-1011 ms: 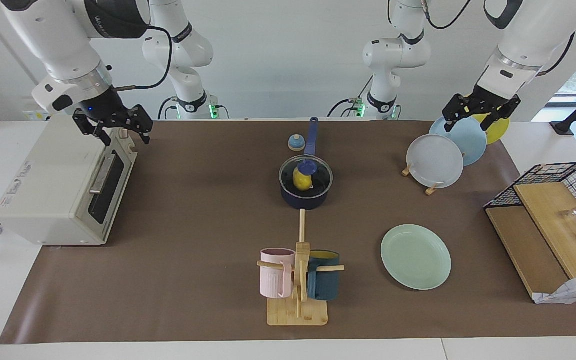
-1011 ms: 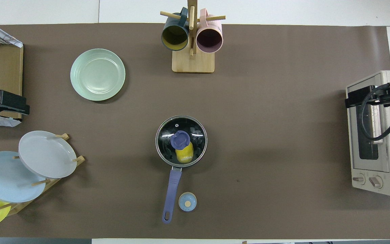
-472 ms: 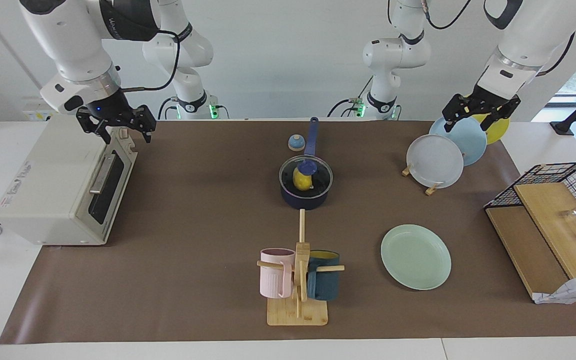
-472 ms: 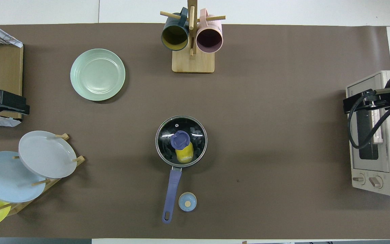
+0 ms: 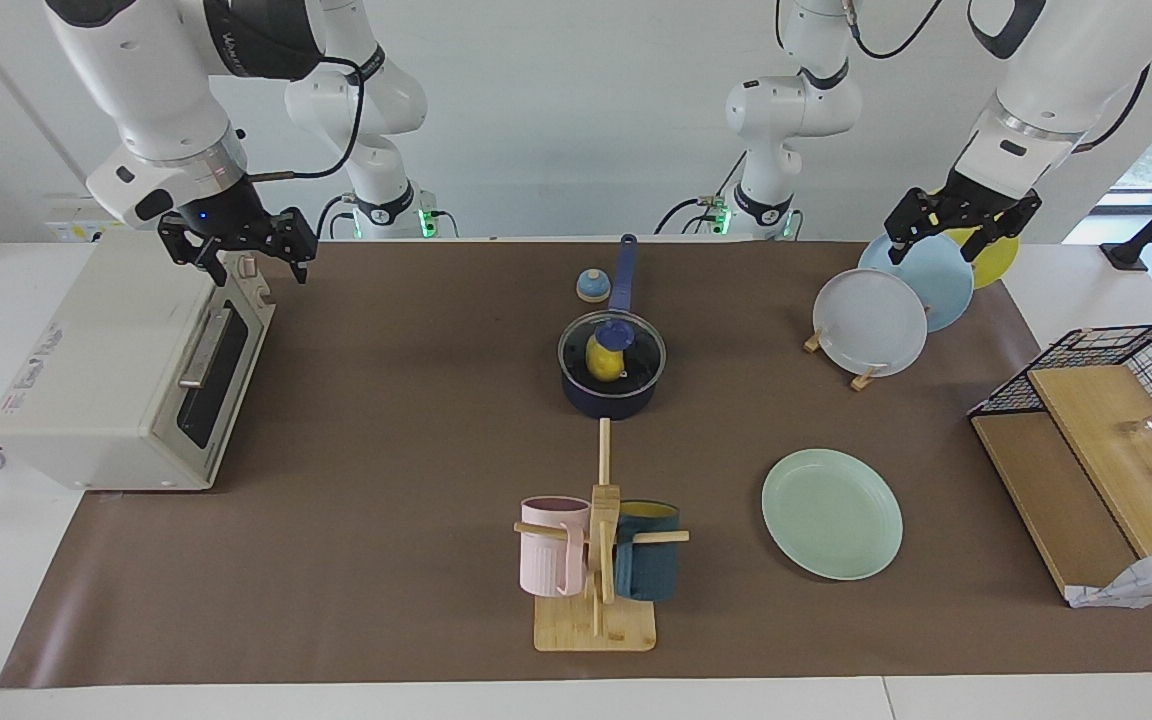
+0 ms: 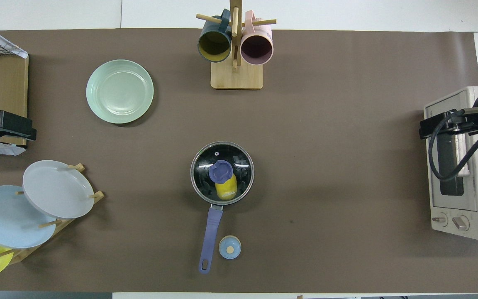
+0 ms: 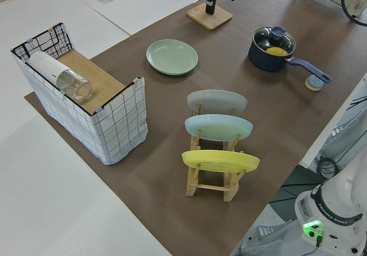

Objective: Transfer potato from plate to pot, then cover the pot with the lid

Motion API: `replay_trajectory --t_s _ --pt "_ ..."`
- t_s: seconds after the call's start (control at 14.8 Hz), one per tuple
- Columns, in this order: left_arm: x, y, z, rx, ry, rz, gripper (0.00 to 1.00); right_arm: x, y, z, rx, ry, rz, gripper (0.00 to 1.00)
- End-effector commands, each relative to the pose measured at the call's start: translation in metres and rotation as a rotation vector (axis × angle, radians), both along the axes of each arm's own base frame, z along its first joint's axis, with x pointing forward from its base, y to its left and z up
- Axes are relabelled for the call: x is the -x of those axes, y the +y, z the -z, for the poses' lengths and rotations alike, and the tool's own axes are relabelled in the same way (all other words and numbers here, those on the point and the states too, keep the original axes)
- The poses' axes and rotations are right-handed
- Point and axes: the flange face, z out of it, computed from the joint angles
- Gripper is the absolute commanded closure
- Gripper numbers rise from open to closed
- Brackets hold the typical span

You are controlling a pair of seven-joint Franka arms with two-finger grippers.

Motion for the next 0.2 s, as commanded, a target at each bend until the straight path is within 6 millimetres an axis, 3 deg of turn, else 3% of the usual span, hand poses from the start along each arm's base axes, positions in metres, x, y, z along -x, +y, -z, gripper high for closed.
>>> replay_trajectory --t_s 0.0,0.13 --pt "0.0029 0.0018 0.0008 0.01 0.006 -0.014 0.0 -0.0007 0.004 -0.0015 -0.013 -0.011 -0.005 0.0" --pt "0.0029 0.0018 0.0008 0.01 0.006 -0.014 0.0 -0.0005 0.0046 -0.0014 -0.012 -0.009 -0.007 0.0"
